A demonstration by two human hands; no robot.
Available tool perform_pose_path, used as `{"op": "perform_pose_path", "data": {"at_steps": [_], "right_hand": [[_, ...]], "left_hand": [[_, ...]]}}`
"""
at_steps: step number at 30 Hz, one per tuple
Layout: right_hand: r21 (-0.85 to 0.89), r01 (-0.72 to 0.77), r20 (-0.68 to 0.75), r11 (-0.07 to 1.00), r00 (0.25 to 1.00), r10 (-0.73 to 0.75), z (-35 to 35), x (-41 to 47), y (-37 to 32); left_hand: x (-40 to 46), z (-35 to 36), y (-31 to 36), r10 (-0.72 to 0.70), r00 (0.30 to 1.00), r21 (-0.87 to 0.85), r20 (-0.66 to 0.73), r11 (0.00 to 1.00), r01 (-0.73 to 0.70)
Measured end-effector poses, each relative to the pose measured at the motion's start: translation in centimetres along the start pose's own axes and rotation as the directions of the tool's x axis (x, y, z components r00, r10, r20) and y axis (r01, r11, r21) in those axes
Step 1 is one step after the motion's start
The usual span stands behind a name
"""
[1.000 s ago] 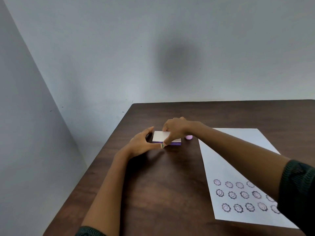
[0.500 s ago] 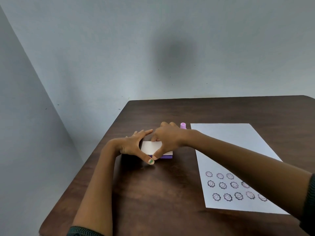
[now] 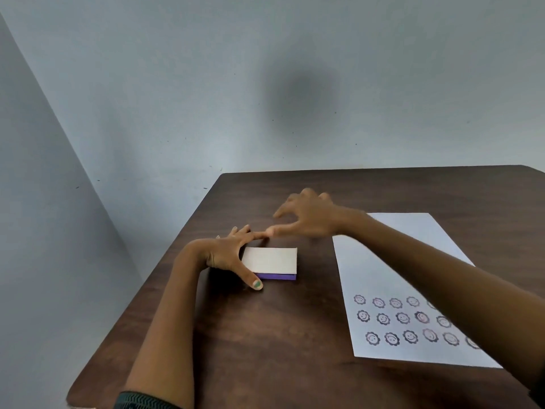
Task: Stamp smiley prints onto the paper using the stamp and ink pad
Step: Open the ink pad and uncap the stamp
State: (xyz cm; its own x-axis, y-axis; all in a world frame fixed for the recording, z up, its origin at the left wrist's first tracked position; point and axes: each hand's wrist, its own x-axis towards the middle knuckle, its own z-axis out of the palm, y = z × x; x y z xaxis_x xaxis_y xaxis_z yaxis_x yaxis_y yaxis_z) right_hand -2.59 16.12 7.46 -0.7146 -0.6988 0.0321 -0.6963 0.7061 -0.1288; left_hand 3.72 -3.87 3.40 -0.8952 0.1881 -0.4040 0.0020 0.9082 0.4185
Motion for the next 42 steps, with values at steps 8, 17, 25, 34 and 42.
{"op": "perform_pose_path", "data": {"at_steps": [8, 17, 25, 34, 42], "right_hand": [[0.163, -0.157, -0.020, 0.974, 0.987, 0.162, 2.1, 0.7, 5.4], [0.235, -0.095, -0.100, 0.967, 0.988, 0.121, 2.9, -0.9, 4.7], [0.216, -0.060, -0.073, 0.974, 0.994, 0.077, 2.4, -4.4, 2.6], [0.075, -0.022, -0.009, 0.997, 1.000, 0.023, 1.8, -5.9, 1.3], [0.057, 0.080, 0.046, 0.995, 0.995, -0.083, 1.5, -4.0, -0.7]], "left_hand": [[0.3, 0.2, 0.0, 0.010, 0.999, -0.055, -0.048, 0.998, -0.013], [0.9, 0.5, -0.2, 0.000, 0.995, -0.104, -0.104, 0.995, -0.010], [1.0, 0.5, -0.2, -0.014, 0.994, -0.096, -0.109, 0.995, 0.004], [1.0, 0.5, -0.3, -0.021, 0.993, -0.087, -0.113, 0.996, 0.011], [0.5, 0.3, -0.1, -0.016, 0.996, -0.117, -0.088, 0.993, 0.006]]}}
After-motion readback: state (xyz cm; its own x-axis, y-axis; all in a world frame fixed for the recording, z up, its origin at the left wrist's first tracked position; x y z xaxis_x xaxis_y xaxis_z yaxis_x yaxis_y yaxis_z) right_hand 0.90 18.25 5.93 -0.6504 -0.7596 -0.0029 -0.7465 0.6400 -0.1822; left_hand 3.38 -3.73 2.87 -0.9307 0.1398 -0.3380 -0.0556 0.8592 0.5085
